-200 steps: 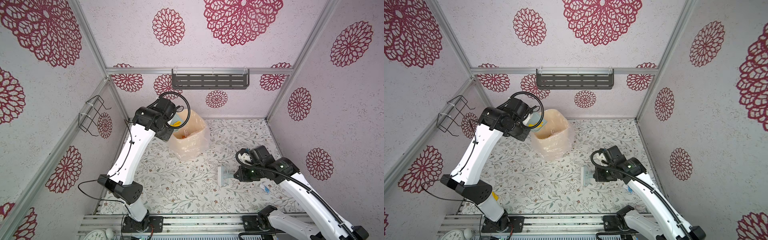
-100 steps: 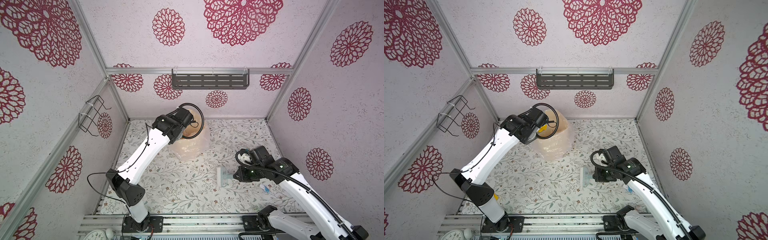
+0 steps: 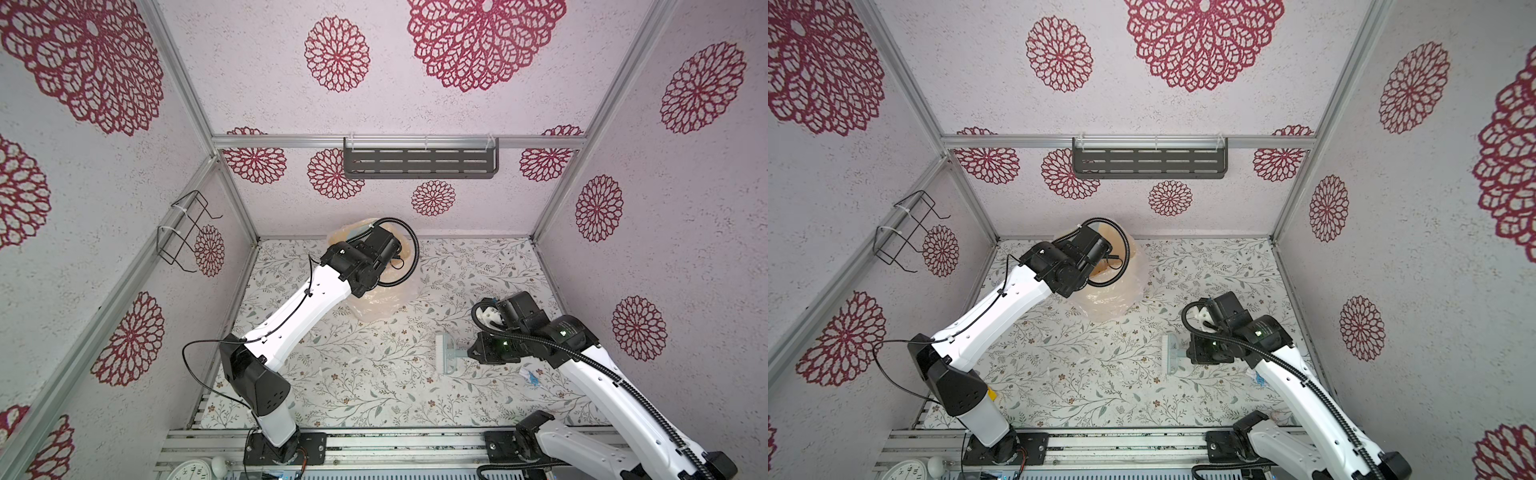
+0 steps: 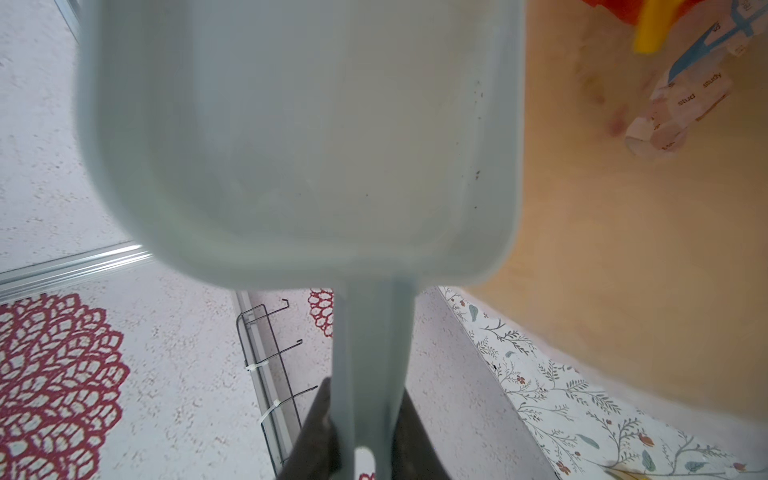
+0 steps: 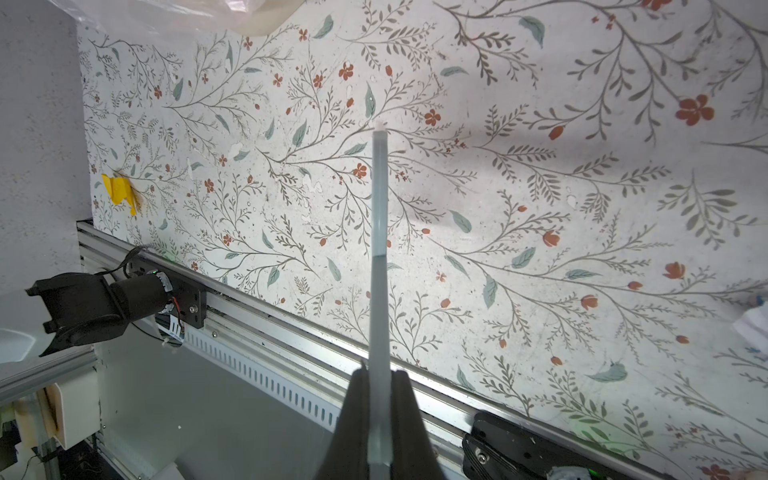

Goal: Sweep away the paper scraps from the table

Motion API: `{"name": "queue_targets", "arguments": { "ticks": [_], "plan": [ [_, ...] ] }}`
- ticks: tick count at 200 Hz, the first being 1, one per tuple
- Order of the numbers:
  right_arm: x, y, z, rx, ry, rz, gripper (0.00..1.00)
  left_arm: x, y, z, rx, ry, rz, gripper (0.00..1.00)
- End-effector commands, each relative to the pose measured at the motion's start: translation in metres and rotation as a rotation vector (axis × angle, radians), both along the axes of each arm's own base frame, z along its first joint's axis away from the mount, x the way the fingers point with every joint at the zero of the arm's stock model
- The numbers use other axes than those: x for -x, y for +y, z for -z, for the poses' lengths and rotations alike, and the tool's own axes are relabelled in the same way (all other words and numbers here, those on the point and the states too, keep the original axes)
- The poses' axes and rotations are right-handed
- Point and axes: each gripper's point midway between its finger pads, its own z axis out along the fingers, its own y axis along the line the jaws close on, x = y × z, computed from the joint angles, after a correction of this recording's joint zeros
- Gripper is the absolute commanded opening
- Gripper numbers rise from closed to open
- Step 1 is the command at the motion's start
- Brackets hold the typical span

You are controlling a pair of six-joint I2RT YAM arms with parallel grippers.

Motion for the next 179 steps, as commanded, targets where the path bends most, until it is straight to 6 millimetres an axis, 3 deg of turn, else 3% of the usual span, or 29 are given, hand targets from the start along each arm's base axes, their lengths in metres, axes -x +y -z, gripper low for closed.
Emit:
{"name": "queue_targets", "arguments": {
  "ticks": [1,30,71,119,155,179],
  "plan": [
    [-0.003,-0.005,-0.011,0.013,-0.035,0.011,0.0,0.004,0.006,-0.027,0.024,-0.088,-0.008,0.0],
    [-0.007,-0.013,-0.014,0.053,-0.063,0.032,0.0,0.007,0.006,-0.037,0.121,-0.12,-0.023,0.0],
    [-0.018,-0.045,-0.027,0.207,-0.146,0.117,0.0,0.024,-0.017,-0.054,0.441,-0.099,-0.01,0.0],
    [-0.024,-0.098,-0.041,0.447,-0.185,0.299,0.0,0.054,-0.068,-0.056,0.751,-0.011,0.06,0.0],
    [-0.015,-0.155,-0.044,0.756,-0.147,0.478,0.0,0.085,-0.123,-0.054,0.986,0.118,0.161,0.0],
    [-0.016,-0.172,-0.037,0.823,-0.12,0.545,0.0,0.109,-0.163,-0.049,1.105,0.243,0.239,0.0]
  ]
}}
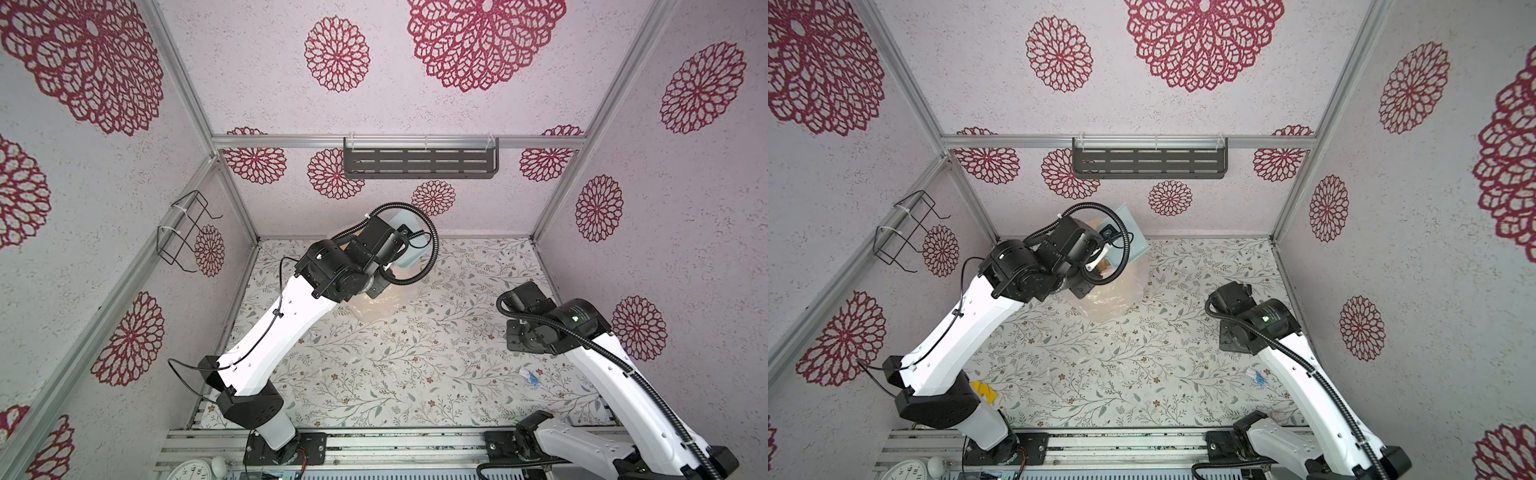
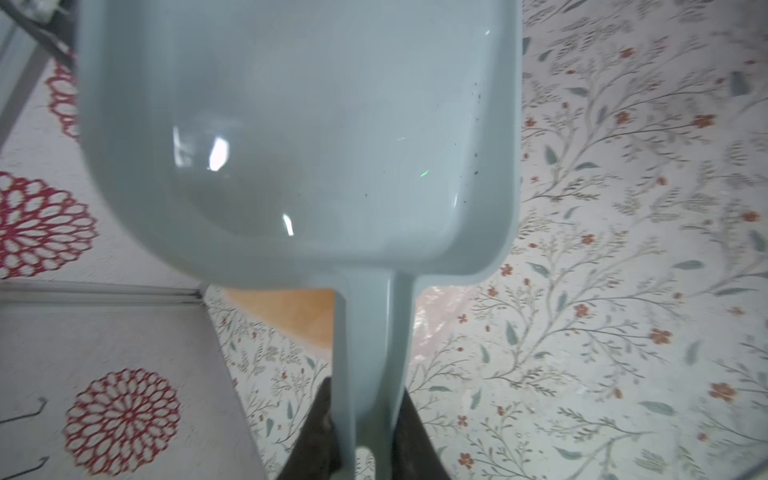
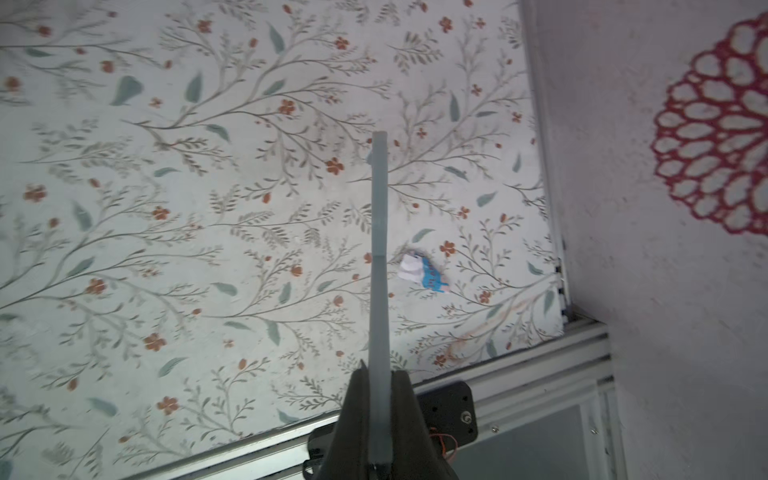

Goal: Sweep away the paper scraps from the table

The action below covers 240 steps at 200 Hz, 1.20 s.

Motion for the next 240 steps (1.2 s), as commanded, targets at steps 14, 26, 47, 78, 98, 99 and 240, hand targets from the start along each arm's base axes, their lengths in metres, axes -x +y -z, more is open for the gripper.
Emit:
{"name": "queue_targets", "arguments": {
  "ticks": [14,26,47,78,98,99,240],
  "plan": [
    [0.009,-0.051,-0.003,0.197,-0.007,0.2,0.0,0.047,-0.068,0.002,0.292,0.182,0.18,0.0],
    [0.012,-0.057,0.004,0.207,0.008,0.231,0.0,0.063,-0.087,0.011,0.334,0.253,0.24,0.0],
    [0.019,-0.066,0.018,0.202,0.053,0.265,0.0,0.087,-0.108,0.038,0.347,0.37,0.301,0.0],
    [0.031,-0.067,0.038,0.125,0.091,0.301,0.0,0.11,-0.117,0.077,0.337,0.517,0.319,0.0],
    [0.039,-0.069,0.039,0.117,0.088,0.335,0.0,0.125,-0.122,0.097,0.349,0.6,0.33,0.0],
    [0.039,-0.07,0.039,0.117,0.088,0.336,0.0,0.126,-0.122,0.099,0.349,0.605,0.331,0.0],
    [0.061,-0.045,0.099,-0.009,0.307,0.33,0.0,0.168,-0.108,0.182,0.302,0.851,0.307,0.0]
  ]
}}
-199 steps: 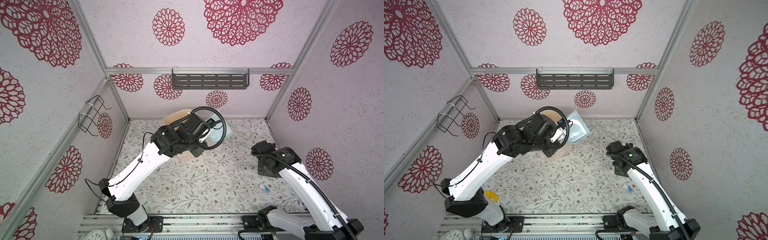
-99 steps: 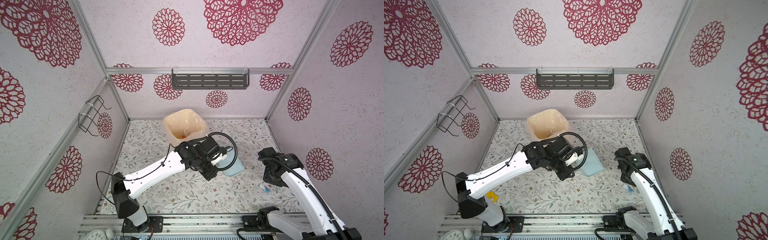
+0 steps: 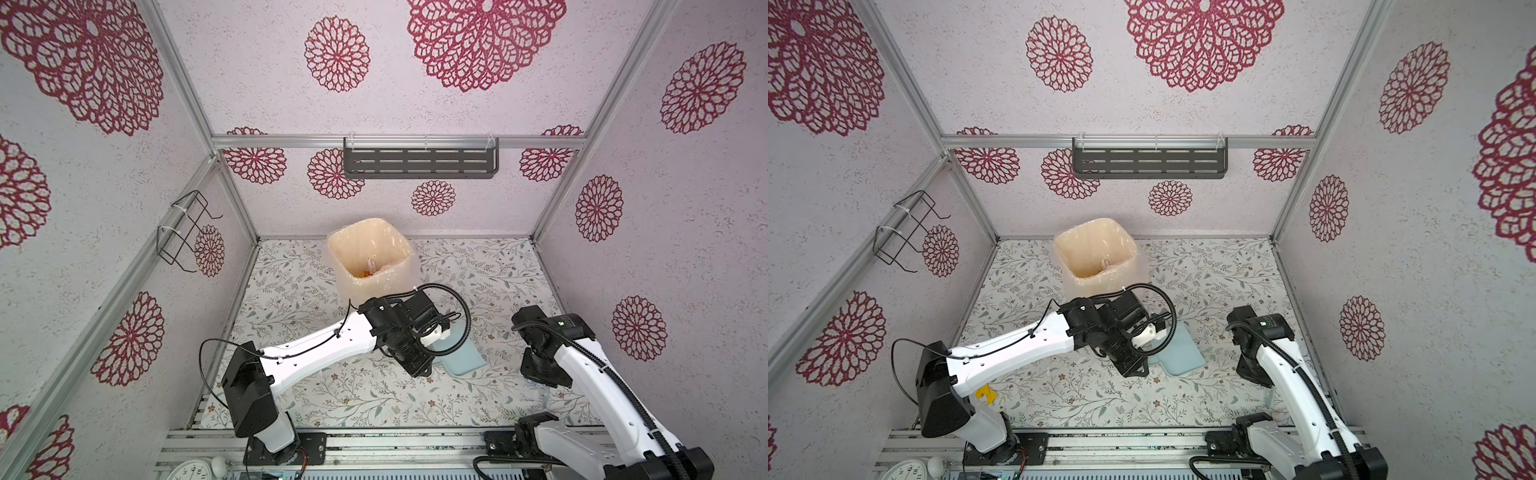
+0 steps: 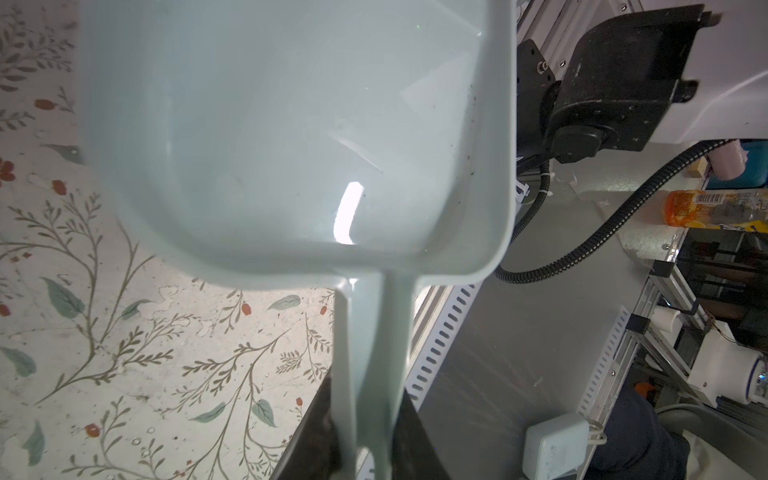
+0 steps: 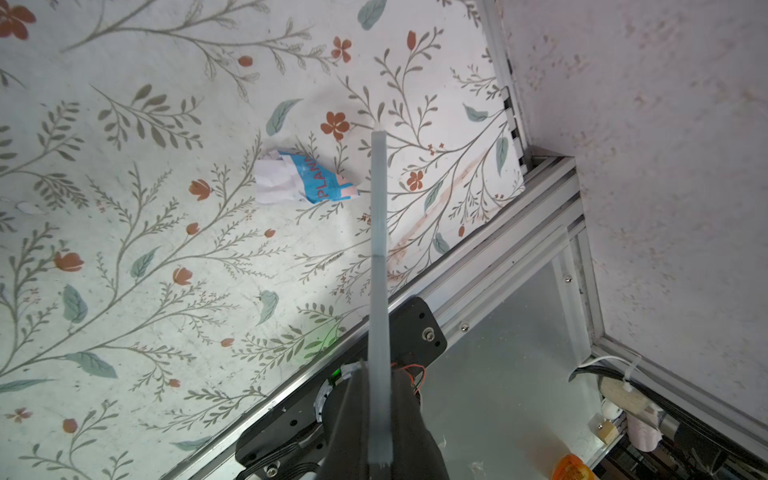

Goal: Sweep away the paper scraps from the table

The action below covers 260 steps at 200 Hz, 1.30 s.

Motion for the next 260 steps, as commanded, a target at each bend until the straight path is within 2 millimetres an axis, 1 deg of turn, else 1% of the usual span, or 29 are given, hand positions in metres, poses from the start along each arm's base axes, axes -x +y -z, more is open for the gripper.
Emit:
{"name": "queue_targets", "arguments": {
  "ticks": [1,39,69,91,119,151,176,202,214,220,231,252,260],
  "plan": [
    [-0.003,0.009,0.009,-0.051,0.018,-0.006,0.0,0.009,0.0,-0.009,0.055,0.006,0.007,0.0],
    [-0.016,0.034,0.011,-0.195,-0.017,-0.068,0.0,0.024,0.025,0.014,0.01,0.055,-0.042,0.0],
    [-0.016,0.046,0.01,-0.246,-0.002,-0.118,0.0,0.034,0.045,0.031,-0.026,0.08,-0.101,0.0],
    [-0.016,0.06,0.013,-0.295,0.004,-0.156,0.0,0.04,0.054,0.046,-0.051,0.097,-0.129,0.0],
    [-0.02,0.083,0.011,-0.35,-0.011,-0.204,0.0,0.046,0.056,0.063,-0.093,0.115,-0.118,0.0],
    [-0.024,0.109,0.005,-0.376,-0.017,-0.26,0.0,0.051,0.057,0.077,-0.12,0.131,-0.11,0.0],
    [-0.027,0.129,-0.002,-0.403,-0.031,-0.294,0.0,0.054,0.058,0.082,-0.127,0.134,-0.115,0.0],
    [-0.032,0.155,-0.006,-0.458,-0.047,-0.342,0.0,0.058,0.056,0.087,-0.129,0.134,-0.1,0.0],
    [-0.033,0.164,-0.01,-0.47,-0.054,-0.364,0.0,0.057,0.054,0.089,-0.133,0.13,-0.093,0.0],
    [-0.034,0.166,-0.013,-0.469,-0.057,-0.374,0.0,0.057,0.053,0.09,-0.135,0.128,-0.093,0.0],
    [-0.034,0.161,-0.02,-0.438,-0.059,-0.38,0.0,0.055,0.051,0.092,-0.139,0.121,-0.088,0.0],
    [-0.037,0.134,-0.039,-0.298,-0.061,-0.388,0.0,0.05,0.048,0.094,-0.15,0.102,-0.081,0.0],
    [-0.039,0.127,-0.044,-0.258,-0.054,-0.399,0.0,0.049,0.048,0.094,-0.156,0.095,-0.078,0.0]
  ]
}}
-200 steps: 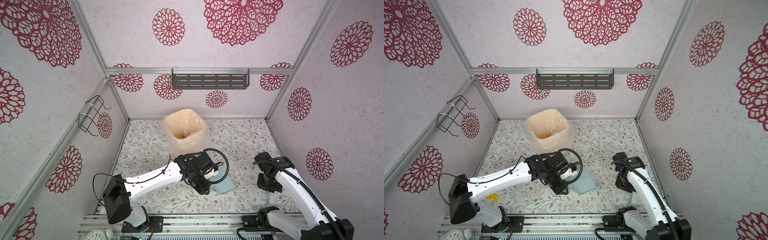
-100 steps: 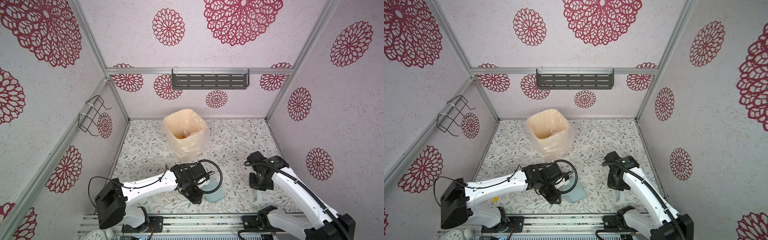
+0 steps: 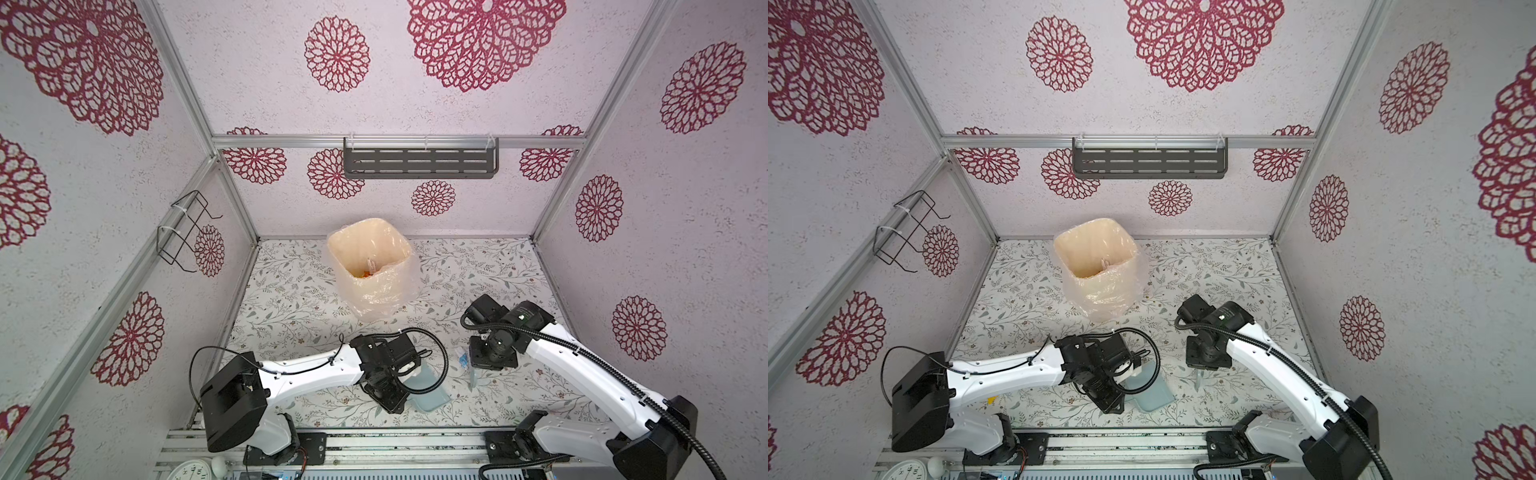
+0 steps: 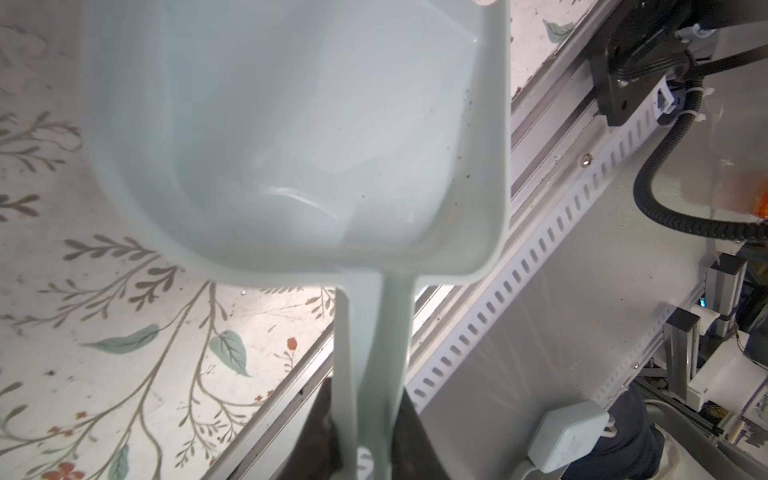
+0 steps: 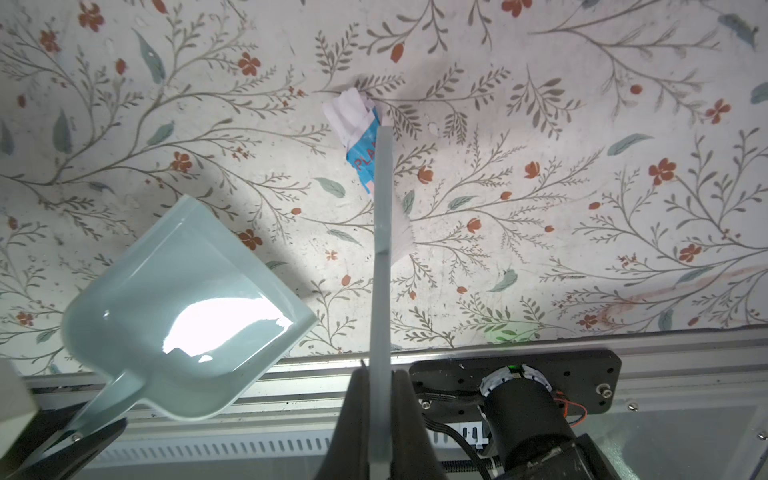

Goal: Sweep away the paper scraps from the table

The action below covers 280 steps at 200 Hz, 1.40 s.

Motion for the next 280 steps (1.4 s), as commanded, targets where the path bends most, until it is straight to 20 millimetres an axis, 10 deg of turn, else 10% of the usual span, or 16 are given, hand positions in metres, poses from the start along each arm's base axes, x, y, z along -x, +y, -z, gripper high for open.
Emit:
{"name": "queue_targets", "arguments": {
  "ticks": [1,109,280],
  "plan": [
    [-0.001,-0.026,-0.02,0.127,-0.019,0.01,0.0,-0.006,-0.012,-0.004,0.024,-0.048,0.032,0.0],
    [-0.069,-0.028,-0.015,0.266,-0.021,-0.279,0.0,-0.059,-0.033,0.002,0.021,-0.098,-0.018,0.0],
    [-0.029,0.041,0.0,-0.038,0.044,-0.371,0.0,-0.065,-0.035,0.025,-0.02,-0.004,-0.002,0.0]
  ]
}}
